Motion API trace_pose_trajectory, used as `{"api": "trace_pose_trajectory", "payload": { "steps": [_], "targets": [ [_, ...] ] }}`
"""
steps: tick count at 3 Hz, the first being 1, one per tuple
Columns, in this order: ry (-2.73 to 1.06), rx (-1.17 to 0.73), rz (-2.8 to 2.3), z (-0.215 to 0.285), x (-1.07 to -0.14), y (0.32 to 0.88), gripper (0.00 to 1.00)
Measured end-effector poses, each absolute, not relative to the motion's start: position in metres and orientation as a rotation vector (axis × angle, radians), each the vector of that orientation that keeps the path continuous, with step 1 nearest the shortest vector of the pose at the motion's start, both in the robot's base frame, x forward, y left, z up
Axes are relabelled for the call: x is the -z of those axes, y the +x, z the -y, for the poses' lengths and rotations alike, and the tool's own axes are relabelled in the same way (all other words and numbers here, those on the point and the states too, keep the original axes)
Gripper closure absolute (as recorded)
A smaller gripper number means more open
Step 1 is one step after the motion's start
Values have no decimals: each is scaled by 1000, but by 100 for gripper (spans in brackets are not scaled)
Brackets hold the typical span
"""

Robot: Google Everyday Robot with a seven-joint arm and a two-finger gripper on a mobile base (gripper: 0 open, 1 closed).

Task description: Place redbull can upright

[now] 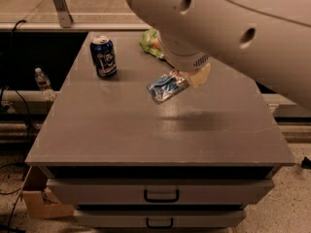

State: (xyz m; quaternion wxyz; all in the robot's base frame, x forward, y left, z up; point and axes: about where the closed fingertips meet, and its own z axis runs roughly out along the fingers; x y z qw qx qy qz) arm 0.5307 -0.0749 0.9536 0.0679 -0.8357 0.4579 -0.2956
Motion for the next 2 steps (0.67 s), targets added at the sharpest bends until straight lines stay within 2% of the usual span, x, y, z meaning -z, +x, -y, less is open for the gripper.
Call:
{"api": "trace_pose_trajectory", "payload": {
  "steps": [2],
  "targets": [
    [-2582,1042,-973,96,-995,531,100]
  ]
}}
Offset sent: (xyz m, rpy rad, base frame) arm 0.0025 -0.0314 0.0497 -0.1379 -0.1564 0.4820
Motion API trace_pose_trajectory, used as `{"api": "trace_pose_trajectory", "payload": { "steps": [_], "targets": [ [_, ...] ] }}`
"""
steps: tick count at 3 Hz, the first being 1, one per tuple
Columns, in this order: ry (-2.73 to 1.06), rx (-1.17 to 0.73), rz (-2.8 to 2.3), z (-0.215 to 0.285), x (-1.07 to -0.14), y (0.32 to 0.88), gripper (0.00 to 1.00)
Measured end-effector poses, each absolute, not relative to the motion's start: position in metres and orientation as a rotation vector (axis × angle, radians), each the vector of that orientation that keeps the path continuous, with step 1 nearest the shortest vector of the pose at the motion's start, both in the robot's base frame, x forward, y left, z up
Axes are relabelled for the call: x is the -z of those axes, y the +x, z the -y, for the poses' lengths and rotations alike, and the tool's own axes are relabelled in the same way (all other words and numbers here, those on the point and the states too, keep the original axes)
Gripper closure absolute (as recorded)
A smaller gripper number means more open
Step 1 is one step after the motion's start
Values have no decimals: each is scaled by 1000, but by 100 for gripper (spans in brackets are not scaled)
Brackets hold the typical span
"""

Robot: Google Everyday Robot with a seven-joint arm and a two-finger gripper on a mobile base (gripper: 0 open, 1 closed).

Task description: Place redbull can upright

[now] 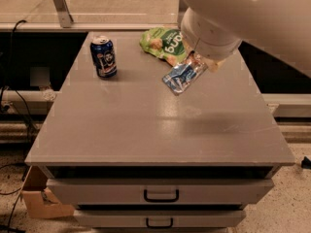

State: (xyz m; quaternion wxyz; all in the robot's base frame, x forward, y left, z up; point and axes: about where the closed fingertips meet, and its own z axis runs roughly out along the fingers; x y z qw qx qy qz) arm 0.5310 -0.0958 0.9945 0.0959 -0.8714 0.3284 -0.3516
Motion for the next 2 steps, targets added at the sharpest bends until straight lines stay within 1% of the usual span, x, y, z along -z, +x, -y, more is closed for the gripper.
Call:
{"api": "trace_pose_trajectory", "payload": {
  "steps": [2],
  "targets": [
    [-2497,959,-740,122,-1001,539,100]
  ]
}}
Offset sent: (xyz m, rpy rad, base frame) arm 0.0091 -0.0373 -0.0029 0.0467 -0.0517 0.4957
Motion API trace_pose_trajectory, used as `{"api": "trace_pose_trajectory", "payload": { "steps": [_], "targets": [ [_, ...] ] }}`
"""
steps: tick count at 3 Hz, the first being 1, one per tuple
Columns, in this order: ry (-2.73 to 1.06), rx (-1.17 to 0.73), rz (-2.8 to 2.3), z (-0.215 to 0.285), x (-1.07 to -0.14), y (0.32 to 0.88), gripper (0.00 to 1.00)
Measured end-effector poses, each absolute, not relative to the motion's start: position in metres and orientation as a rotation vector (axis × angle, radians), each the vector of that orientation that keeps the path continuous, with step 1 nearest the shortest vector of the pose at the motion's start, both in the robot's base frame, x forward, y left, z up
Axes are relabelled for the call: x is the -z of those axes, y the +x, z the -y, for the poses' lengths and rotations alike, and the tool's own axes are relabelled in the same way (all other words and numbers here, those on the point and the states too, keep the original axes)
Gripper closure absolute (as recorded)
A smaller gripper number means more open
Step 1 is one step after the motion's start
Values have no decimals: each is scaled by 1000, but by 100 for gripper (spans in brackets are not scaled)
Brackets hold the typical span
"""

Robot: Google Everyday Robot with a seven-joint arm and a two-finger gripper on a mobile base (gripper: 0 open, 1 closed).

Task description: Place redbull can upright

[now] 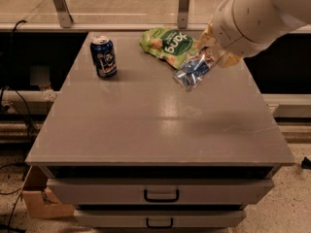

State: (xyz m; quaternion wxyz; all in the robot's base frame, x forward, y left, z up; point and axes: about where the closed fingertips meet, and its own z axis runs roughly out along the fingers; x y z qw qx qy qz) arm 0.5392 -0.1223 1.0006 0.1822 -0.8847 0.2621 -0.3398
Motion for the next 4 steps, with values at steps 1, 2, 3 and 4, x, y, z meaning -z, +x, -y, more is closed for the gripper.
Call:
{"api": "trace_pose_trajectory", "payload": {
  "steps": [1,2,3,4],
  "targets": [
    [-2505,923,-639,108,-1000,534,100],
    [-2506,924,-638,108,-1001,533,100],
    [-2527,972,-531,107,-1004,531,100],
    [-2518,1031,-370,108,-1005,525,100]
  ]
}}
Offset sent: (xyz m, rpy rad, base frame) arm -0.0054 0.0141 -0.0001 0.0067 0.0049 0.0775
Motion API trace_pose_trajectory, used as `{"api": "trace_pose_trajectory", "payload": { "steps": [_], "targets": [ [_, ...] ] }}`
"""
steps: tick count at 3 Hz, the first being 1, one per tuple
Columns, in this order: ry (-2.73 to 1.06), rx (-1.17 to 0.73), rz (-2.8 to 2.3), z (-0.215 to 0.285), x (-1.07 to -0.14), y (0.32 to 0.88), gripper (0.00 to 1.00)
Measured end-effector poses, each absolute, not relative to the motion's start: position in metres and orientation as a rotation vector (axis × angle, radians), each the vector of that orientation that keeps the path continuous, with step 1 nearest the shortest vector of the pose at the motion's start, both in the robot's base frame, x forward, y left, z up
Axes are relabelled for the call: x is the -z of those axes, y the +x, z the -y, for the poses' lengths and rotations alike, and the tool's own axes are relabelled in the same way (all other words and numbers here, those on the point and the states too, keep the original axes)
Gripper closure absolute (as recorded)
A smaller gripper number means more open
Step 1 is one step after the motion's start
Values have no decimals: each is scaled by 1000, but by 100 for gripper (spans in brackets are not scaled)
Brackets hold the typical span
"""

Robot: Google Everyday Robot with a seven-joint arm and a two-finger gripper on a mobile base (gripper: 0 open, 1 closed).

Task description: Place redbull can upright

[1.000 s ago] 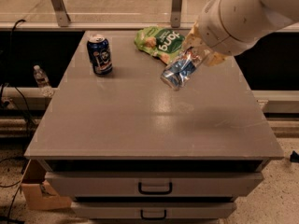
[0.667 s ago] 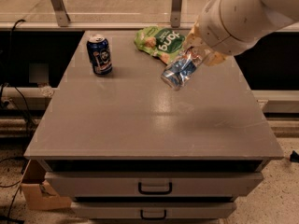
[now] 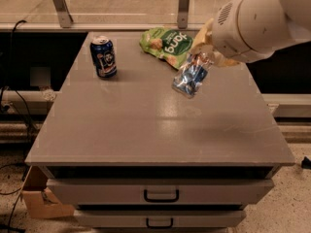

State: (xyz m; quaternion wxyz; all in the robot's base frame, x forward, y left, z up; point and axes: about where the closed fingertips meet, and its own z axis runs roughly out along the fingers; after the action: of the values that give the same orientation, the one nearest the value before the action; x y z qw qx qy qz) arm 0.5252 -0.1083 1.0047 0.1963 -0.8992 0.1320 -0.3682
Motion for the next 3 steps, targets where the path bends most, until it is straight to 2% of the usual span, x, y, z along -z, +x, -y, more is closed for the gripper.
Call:
{"api": "trace_pose_trajectory", "payload": {
  "steps": [3],
  "targets": [
    [-2492,1072,-11,103,-979,527,100]
  ]
}}
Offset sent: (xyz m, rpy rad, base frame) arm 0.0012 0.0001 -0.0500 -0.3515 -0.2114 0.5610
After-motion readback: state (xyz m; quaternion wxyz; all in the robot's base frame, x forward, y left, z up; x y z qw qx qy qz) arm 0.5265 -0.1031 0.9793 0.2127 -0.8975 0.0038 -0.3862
